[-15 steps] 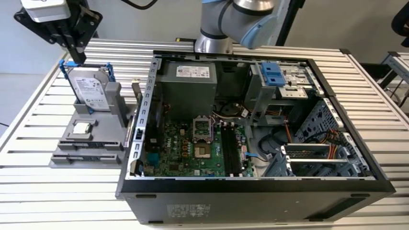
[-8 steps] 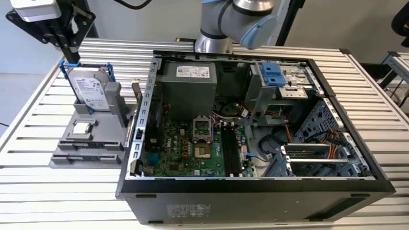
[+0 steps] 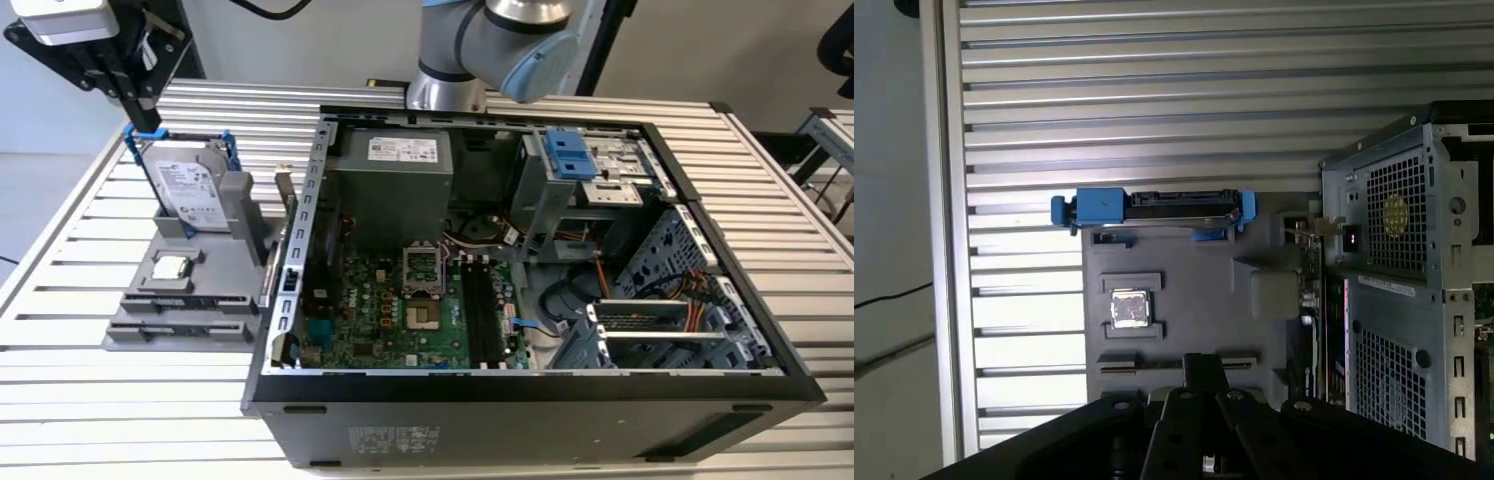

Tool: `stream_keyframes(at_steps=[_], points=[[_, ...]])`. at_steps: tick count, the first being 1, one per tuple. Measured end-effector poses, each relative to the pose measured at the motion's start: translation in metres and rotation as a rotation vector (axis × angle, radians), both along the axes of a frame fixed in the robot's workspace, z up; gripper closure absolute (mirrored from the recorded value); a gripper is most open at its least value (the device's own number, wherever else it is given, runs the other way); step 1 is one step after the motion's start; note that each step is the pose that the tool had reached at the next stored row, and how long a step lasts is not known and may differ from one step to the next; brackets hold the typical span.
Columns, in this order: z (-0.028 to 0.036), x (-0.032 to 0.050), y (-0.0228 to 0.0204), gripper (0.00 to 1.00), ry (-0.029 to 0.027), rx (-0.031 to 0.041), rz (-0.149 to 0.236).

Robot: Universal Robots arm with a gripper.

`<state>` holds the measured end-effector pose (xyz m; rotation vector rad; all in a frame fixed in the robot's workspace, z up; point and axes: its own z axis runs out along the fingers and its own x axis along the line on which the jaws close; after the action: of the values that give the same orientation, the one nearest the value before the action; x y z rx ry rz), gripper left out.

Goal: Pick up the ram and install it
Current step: 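Reach for the ram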

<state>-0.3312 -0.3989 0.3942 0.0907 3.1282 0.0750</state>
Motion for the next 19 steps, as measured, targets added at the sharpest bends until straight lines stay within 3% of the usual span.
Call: stream_keyframes(at_steps=[6,9,16,19], points=[[0.0,-0.0002,-0.0018,1.0,0.0001,0.0,0.0],[-0.0001,-0.0001,-0.0073,1.0,0.0004,0.0,0.0],[-0.0001,0.0002,-0.0251,1.0,0.0024,0.0,0.001],[-0.0001,0.0002,-0.0277,1.0,0.0024,-0.0001,0.011]])
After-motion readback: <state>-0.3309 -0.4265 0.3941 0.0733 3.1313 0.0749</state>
